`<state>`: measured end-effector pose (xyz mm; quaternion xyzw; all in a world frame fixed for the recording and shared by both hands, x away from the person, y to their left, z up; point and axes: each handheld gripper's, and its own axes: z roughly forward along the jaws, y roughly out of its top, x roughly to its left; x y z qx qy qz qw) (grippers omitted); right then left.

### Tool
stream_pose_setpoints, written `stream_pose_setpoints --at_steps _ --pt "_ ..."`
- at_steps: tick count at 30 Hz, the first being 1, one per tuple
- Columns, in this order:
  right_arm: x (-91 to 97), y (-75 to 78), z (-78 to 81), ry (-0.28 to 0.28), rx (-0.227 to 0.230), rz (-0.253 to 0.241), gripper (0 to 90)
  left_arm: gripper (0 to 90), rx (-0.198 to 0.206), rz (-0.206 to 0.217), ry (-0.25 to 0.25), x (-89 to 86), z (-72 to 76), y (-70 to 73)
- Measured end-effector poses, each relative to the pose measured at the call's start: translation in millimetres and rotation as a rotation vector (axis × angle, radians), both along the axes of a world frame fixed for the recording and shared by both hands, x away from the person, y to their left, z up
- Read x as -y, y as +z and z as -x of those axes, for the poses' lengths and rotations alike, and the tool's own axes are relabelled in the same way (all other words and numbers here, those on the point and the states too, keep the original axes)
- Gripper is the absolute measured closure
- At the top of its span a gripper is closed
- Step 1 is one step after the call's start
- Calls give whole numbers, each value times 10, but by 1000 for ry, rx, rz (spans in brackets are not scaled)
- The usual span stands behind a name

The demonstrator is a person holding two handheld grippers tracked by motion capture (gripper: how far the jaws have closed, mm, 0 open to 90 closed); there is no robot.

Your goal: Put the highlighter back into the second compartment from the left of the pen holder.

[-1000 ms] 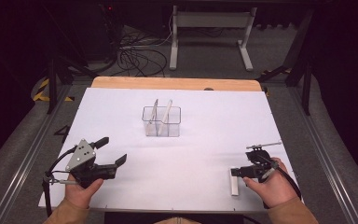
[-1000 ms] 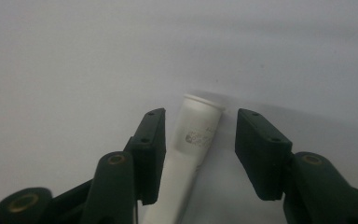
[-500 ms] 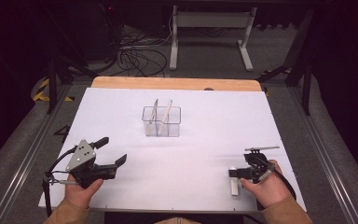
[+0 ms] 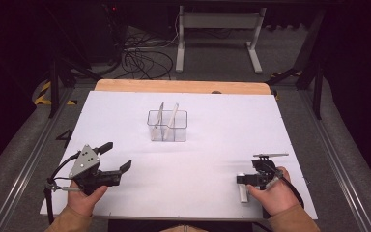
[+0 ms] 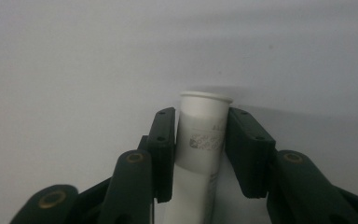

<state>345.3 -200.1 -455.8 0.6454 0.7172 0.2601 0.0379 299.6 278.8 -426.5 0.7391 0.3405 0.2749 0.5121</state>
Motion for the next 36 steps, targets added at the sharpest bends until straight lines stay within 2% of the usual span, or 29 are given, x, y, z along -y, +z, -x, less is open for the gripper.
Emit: stream_pose_setpoints --at_steps 4,12,21,28,36 --pt "-18 -1 9 -20 3 10 667 145 -1 2 4 -4 0 -2" --pt "-11 -2 12 -62 -3 -13 673 146 1 -3 4 -2 3 -1" --pt "-7 7 21 -37 -2 -40 674 147 2 -6 2 0 4 -1" --pt "0 104 42 -19 41 -37 675 148 7 -6 5 -3 7 2" --pt "37 252 62 22 139 -63 674 149 7 -5 7 -5 9 3"
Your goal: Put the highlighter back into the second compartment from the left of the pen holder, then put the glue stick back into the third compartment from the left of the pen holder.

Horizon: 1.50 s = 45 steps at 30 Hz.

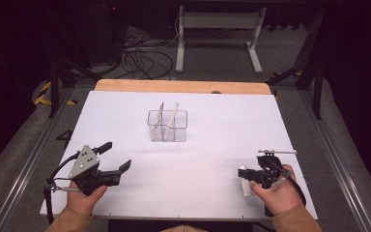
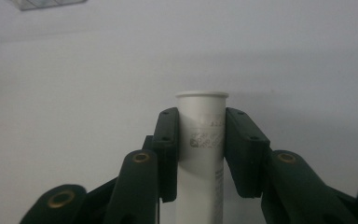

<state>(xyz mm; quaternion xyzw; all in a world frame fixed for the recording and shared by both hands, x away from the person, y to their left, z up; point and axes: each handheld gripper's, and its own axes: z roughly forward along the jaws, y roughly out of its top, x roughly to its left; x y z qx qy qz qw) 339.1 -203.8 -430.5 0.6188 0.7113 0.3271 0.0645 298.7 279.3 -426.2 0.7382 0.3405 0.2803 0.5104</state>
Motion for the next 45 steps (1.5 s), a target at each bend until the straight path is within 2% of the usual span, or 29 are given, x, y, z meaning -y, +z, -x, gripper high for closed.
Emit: stream_pose_setpoints --at_steps 5,14,23,36,43,45 --pt "23 89 17 26 63 -26 674 149 1 2 2 0 0 -1" --pt "45 222 20 89 209 -45 674 149 3 2 4 -9 4 2" --pt "51 300 22 139 308 -80 674 150 6 4 7 -6 7 2" --pt "39 399 2 177 416 -114 674 148 10 26 -2 -38 10 9" --pt "8 441 -31 194 448 -134 674 140 11 36 -12 -48 16 12" --pt "-10 446 -43 202 457 -139 674 138 9 26 -8 -44 15 14"
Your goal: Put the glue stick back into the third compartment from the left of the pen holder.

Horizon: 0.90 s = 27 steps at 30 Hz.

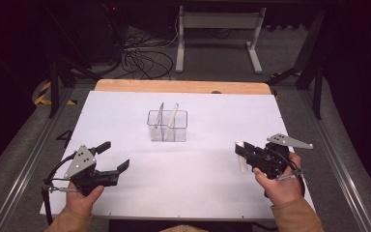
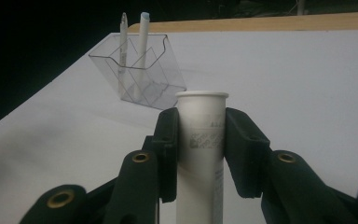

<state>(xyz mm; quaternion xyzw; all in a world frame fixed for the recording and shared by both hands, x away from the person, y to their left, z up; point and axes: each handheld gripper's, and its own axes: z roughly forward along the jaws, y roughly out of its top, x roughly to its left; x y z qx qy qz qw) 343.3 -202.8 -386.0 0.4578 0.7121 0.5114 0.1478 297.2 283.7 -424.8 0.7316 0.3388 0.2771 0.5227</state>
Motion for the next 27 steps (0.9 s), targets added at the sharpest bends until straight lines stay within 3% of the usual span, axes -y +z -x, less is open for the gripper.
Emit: stream_pose_setpoints --at_steps 6,27 --pt "-61 43 -38 20 29 -10 673 135 -6 8 -13 -10 6 5" --pt "-405 204 -374 104 105 -102 673 136 -3 6 13 -53 72 -2"
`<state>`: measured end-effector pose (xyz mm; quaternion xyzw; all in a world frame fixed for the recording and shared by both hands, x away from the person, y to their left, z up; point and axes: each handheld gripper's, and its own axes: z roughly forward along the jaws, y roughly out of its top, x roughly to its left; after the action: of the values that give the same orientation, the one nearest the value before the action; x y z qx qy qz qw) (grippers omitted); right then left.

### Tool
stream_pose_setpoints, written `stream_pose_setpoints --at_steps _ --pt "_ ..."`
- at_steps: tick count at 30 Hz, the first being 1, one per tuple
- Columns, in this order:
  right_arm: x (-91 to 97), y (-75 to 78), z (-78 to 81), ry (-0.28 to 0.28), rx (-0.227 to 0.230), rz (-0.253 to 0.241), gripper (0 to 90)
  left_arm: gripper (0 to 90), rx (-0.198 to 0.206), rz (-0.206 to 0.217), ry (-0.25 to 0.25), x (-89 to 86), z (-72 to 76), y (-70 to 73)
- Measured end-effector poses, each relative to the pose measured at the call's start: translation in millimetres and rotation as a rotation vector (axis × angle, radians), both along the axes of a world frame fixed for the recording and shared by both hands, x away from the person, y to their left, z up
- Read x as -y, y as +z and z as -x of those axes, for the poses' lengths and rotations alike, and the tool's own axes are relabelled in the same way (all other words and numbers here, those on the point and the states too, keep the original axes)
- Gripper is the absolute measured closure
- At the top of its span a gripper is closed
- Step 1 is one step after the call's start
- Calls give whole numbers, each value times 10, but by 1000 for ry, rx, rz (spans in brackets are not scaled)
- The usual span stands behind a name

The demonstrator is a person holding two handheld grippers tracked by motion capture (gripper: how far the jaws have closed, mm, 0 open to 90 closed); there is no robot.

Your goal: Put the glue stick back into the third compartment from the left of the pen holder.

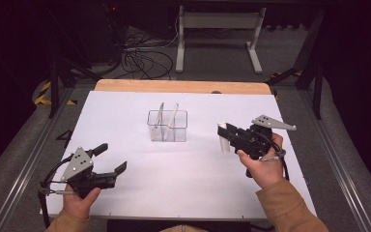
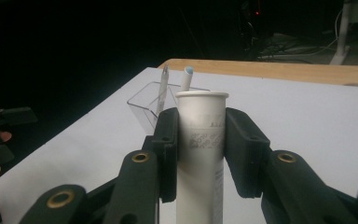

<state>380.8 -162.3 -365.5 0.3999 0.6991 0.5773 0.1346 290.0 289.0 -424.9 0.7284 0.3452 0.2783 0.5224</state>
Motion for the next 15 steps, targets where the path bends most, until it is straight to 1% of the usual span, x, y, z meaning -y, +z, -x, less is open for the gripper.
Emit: stream_pose_setpoints --at_steps 11,15 --pt "-210 24 -190 22 26 -37 673 136 1 0 0 -3 0 0" --pt "-281 24 -243 26 44 -51 673 136 2 -1 -1 -1 -1 -1"
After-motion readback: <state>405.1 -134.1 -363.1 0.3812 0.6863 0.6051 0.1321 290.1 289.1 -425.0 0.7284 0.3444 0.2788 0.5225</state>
